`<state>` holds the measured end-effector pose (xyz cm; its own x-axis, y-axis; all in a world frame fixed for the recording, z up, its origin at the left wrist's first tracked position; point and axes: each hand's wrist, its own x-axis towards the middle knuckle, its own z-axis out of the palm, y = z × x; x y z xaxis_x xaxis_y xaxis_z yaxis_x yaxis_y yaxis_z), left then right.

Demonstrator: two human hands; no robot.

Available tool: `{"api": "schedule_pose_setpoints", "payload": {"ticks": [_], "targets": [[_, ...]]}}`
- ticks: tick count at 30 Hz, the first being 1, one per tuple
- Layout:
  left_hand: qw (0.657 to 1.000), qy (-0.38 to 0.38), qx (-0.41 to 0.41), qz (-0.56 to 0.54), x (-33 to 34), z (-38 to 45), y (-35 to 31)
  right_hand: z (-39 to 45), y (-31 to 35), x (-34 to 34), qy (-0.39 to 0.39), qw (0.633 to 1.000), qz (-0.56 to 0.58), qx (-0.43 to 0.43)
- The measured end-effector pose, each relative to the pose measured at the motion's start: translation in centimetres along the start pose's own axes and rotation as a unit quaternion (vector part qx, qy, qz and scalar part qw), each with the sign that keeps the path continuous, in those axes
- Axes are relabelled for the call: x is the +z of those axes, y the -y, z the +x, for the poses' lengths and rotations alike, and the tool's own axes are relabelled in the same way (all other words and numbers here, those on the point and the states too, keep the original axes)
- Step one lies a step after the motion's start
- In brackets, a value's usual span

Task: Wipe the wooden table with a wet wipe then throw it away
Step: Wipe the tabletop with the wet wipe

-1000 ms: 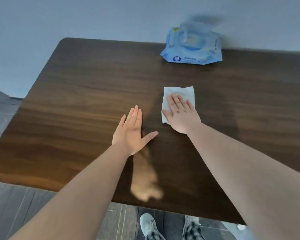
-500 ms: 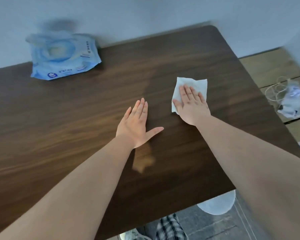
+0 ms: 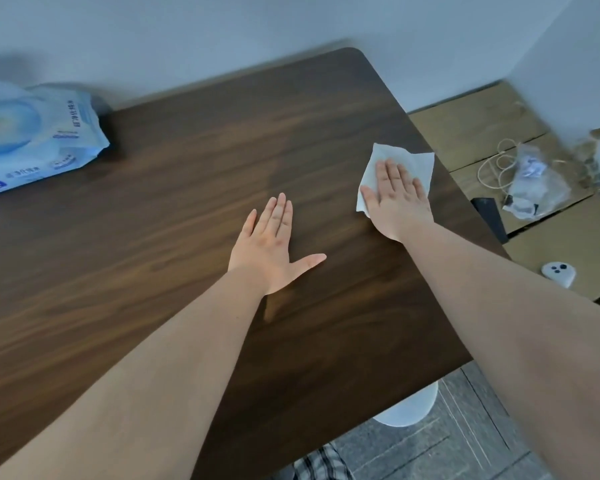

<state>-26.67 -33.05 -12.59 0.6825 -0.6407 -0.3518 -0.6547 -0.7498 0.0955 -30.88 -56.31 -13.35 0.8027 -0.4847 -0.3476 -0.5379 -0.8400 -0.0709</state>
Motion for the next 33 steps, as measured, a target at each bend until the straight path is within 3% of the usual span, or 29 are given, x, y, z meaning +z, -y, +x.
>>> {"api": "schedule_pose_setpoints", "payload": {"ticks": [7, 14, 23, 33], "targets": [[0.999, -0.026, -0.006, -0.017, 0.5, -0.5, 0.3, -1.4, 1.9, 0.0, 0.025, 0.999, -0.018, -0.008], [0.999, -0.018, 0.012, -0.03, 0.8, -2.9, 2.5, -3.4, 6.1, 0.9, 0.041, 0.991, -0.058, -0.109], [0.977, -0.052, -0.193, -0.079, 4.7, -18.6, 16.9, -7.9, 20.7, 3.5, 0.046, 0.948, -0.089, -0.301], [0.879, -0.026, -0.461, -0.12, 10.6, -39.1, 28.9, -20.0, 46.4, 10.2, 0.081, 0.858, -0.11, -0.495]]}}
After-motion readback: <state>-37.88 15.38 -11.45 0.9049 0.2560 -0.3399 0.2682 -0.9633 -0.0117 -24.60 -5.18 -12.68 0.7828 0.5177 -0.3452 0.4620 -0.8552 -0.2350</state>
